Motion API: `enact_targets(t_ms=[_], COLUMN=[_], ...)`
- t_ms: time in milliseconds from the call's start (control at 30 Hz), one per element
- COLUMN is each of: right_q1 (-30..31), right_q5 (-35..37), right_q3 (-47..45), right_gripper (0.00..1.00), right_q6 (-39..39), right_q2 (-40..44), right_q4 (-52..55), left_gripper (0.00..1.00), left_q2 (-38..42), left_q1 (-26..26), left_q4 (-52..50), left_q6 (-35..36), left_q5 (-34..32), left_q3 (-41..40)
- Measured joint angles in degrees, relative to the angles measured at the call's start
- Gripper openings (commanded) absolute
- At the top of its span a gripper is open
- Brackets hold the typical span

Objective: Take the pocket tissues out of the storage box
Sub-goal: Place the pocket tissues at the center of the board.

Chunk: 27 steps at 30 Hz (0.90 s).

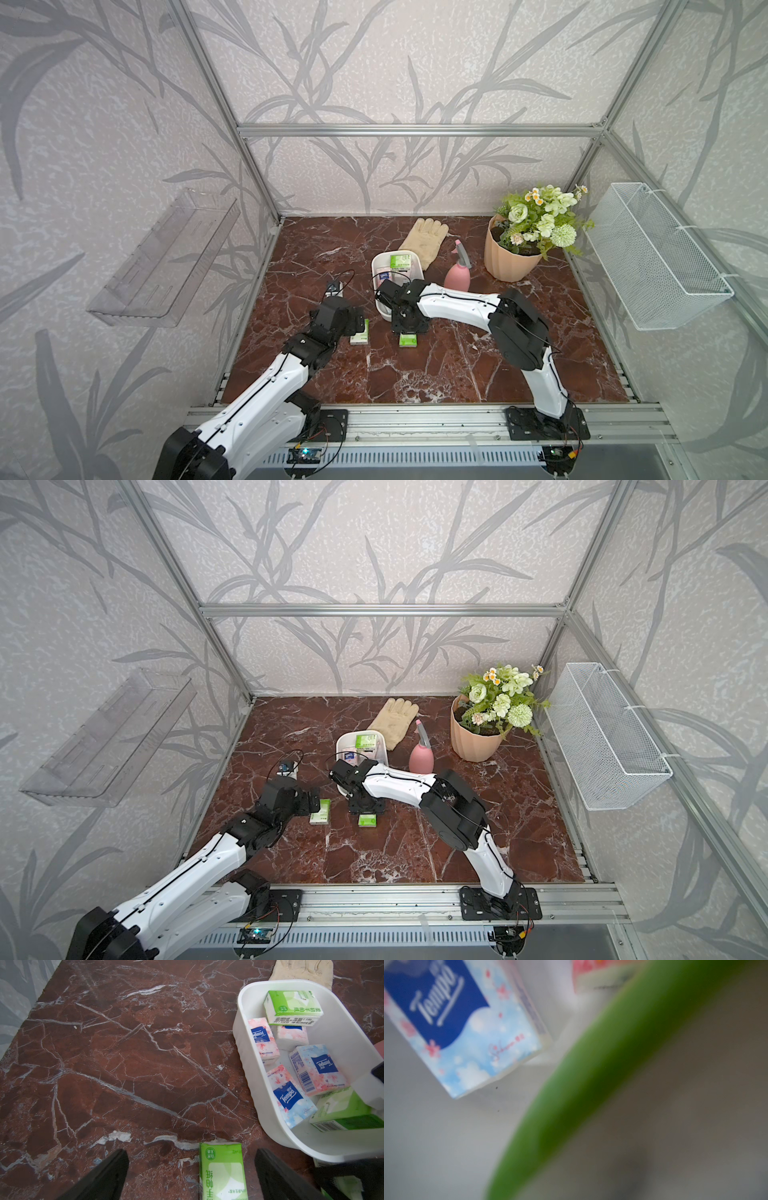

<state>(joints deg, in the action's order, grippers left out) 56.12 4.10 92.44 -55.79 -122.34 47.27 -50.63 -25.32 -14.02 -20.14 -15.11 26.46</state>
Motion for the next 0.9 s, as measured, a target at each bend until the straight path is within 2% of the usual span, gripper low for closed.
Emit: enact_targets(t_ms=[100, 333, 600, 767, 900], right_q1=[0.0, -0.1, -0.2, -1.5, -3.8], right_q5=[-0.1, -0.1, 1.5, 3.1, 3.9], right_q3=[1.4, 3.7, 3.7, 11.5, 19.6], right_gripper=[0.60, 0.76, 0.77, 0.76, 0.76], right_q6=[0.9, 2.6, 3.5, 6.6, 10.6], right_q2=[-0.9, -0.9, 7.9, 8.9, 6.4], right_q4=[0.2, 1.7, 6.4, 11.0, 14.6], left_gripper=[1.00, 1.00, 1.00, 1.00, 1.00], left_q2=[-0.2, -0.5, -0.5, -0.8, -1.9], left_q1=[0.0, 0.0, 0.0, 0.0, 0.1], left_q4=[0.2, 0.8, 0.7, 0.6, 0.7], left_q6=[0.0, 0.0, 0.0, -0.9, -1.8], left_q5=[0.0, 0.0, 0.0, 0.0, 0.0], left_q3=[0.0, 0.0, 0.0, 0.4, 0.6])
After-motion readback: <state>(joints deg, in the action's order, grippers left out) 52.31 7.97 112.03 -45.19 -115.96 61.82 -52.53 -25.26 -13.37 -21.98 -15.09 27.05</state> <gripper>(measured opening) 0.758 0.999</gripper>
